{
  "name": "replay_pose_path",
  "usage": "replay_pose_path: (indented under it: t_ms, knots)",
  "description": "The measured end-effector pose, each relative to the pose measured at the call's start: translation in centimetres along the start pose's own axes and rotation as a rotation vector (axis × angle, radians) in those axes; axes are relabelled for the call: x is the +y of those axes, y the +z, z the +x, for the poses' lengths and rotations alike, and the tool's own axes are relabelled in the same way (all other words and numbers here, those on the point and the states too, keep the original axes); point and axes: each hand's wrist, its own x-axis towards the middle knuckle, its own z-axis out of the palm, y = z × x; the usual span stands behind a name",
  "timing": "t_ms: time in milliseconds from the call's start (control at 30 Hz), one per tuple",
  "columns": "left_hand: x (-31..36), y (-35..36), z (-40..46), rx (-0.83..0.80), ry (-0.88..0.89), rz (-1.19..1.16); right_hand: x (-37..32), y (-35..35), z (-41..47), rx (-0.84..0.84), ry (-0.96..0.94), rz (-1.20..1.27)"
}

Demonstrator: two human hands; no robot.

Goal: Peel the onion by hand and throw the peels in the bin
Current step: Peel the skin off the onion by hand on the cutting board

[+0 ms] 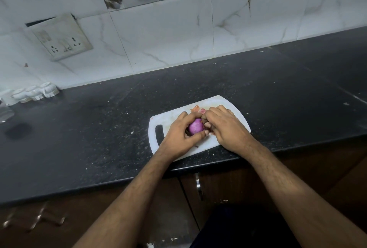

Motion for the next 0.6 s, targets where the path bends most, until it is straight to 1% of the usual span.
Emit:
replay_pose_path:
  t_ms: [133, 267, 367, 467, 600]
  knots:
    - [-0.3, -0.3, 0.0, -0.043, -0.052, -0.102, -0.1, -0.1, 0.2, -0.006, -0.013, 0.076]
    - [-0.3, -0.3, 0.0, -0.069, -0.122, -0.265, -0.1, -0.3, 0.2, -0.024, 0.030, 0.206]
    - [-0.3, -0.4, 0.0, -0.049, -0.153, -0.365, -0.6, -0.5, 0.6, -0.028, 0.109, 0.346]
    - [-0.3, -0.6, 0.0, -0.001, -0.198, -0.512, -1.8, 0.0, 1.1, -0.014, 0.239, 0.452]
    - [-0.2, -0.5, -0.1, 0.047, -0.244, -0.601, -2.3, 1.0, 0.7, 0.082, 0.373, 0.580]
